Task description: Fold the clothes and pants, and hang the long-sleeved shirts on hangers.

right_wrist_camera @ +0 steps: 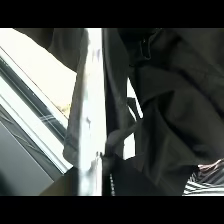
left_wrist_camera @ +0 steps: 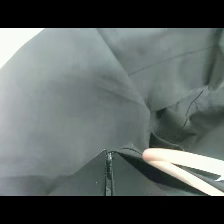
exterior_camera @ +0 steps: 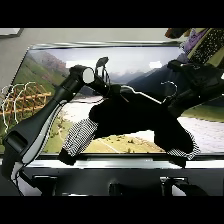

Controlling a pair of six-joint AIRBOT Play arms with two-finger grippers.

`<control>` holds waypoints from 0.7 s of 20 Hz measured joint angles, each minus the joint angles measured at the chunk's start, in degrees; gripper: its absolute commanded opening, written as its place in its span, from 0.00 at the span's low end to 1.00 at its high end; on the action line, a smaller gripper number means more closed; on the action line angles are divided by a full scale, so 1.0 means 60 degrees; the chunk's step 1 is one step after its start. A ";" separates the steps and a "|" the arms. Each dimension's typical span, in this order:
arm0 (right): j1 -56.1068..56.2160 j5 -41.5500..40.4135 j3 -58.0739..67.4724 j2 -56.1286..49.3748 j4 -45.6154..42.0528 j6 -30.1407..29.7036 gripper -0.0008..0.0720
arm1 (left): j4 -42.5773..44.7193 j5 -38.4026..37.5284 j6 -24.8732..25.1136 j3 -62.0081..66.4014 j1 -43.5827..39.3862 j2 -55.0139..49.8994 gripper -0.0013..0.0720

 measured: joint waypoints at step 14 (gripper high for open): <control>0.0004 -0.0353 -0.0007 -0.0619 0.0586 -0.0255 0.05 | 0.0437 0.0310 0.0488 0.0280 0.0197 0.0106 0.06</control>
